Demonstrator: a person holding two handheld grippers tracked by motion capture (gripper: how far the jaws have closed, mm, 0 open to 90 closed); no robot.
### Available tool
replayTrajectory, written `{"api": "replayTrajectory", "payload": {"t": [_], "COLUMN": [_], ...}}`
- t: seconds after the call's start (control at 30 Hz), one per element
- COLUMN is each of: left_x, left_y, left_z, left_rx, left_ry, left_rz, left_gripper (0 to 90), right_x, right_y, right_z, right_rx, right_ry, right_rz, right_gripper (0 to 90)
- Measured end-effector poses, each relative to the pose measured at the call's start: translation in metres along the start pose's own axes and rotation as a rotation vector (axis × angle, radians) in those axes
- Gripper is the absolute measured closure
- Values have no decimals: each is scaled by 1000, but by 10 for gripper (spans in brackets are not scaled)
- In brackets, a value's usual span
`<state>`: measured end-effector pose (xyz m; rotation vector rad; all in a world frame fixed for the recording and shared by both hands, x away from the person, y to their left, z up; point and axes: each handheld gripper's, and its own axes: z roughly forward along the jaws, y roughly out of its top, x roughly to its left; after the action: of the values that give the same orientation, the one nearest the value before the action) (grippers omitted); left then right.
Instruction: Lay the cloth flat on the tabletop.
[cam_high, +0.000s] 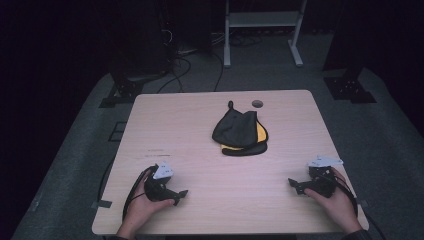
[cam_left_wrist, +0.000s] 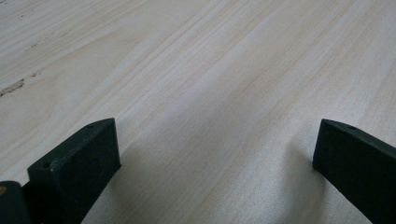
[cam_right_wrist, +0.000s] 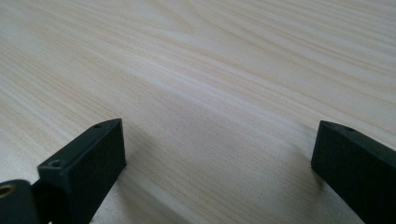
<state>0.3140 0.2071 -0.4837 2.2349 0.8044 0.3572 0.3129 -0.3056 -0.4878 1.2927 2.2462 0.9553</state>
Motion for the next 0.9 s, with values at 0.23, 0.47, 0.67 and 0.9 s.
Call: {"api": "replayTrajectory", "payload": {"t": [0.23, 0.47, 0.67, 0.9], "left_x": [0, 0, 4, 5], "left_y": [2, 12, 32, 58], "left_z": [-3, -3, -2, 8], "left_rx": [2, -28, -70, -97], "left_ry": [17, -16, -35, -39], "left_rz": [-17, -31, -46, -31], "left_gripper": [126, 229, 268, 300], "right_x": [0, 0, 0, 0], "right_y": [0, 0, 0, 0], "right_z": [0, 0, 0, 0], "right_rx": [0, 0, 0, 0], "right_ry": [3, 2, 2, 3], "right_rz": [-1, -1, -2, -4], "right_gripper": [19, 19, 19, 19]}}
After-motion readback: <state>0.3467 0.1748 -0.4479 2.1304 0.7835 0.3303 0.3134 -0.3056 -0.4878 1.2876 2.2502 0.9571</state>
